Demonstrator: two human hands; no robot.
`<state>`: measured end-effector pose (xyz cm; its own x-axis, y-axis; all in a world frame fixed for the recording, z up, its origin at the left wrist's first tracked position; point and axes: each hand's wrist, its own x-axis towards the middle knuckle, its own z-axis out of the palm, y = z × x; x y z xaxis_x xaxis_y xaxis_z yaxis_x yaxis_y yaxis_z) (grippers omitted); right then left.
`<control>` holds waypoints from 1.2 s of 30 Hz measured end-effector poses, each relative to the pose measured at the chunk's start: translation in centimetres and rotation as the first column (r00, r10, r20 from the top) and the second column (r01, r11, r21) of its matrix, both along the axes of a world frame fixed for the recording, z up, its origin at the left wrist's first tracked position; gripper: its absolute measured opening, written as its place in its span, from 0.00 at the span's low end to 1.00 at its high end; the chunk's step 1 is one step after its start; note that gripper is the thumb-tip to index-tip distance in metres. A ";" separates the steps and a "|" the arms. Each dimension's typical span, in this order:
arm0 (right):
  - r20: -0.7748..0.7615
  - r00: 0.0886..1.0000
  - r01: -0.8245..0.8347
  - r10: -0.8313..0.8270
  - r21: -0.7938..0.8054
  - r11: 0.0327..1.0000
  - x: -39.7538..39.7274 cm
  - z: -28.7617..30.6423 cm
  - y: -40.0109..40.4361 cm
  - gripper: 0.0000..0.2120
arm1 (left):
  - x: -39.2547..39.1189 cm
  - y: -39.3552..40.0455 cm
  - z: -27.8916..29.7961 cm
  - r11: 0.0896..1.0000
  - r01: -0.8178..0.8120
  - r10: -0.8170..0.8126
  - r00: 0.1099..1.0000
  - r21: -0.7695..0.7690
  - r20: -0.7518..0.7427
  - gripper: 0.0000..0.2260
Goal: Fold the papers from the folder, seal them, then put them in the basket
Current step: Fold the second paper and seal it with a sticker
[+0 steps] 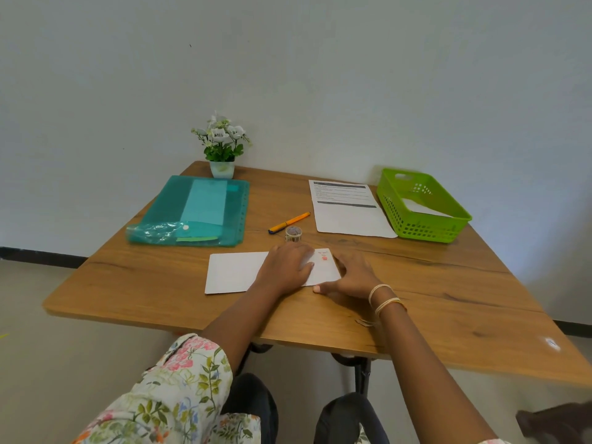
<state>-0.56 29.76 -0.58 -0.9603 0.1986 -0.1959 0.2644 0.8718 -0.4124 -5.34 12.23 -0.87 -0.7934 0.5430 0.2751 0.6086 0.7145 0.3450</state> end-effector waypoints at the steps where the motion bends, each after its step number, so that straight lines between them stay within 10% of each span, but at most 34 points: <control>1: 0.008 1.000 -0.001 0.001 -0.014 1.000 0.3 0.1 0.1 0.51 | 0.1 -0.1 0.2 1.000 -0.004 0.003 0.999 0.021 0.032 0.18; 12: -0.038 0.993 0.109 -0.116 -0.145 0.983 1.5 1.1 -1.1 0.45 | 0.7 -4.1 2.4 0.893 -0.375 0.418 0.896 -0.248 0.150 0.45; 20: -0.117 0.961 0.223 -0.251 -0.207 0.953 3.4 0.8 -2.7 0.39 | 3.4 -4.5 3.7 0.879 -0.336 0.441 0.842 -0.338 0.310 0.33; 27: -0.179 0.928 0.245 -0.328 -0.371 0.896 5.3 1.4 -4.5 0.32 | 3.7 -5.7 5.8 0.890 -0.454 0.304 0.658 0.041 0.689 0.19; 33: 0.052 0.952 0.200 -0.303 -0.851 0.485 6.2 4.5 -6.9 0.18 | 2.8 -5.8 7.3 0.602 -0.651 0.203 0.685 0.462 0.700 0.17; 36: 0.167 0.973 0.221 -0.160 -0.875 0.430 6.1 6.0 -7.5 0.20 | 2.0 -5.5 8.3 0.439 -0.703 0.259 0.696 0.560 0.670 0.13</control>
<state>5.52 22.30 5.42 -0.9036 0.0651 -0.4233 0.4220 -0.0335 -0.9060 -3.34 6.73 7.42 -0.9745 -0.2038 -0.0936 -0.1301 0.1740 0.9761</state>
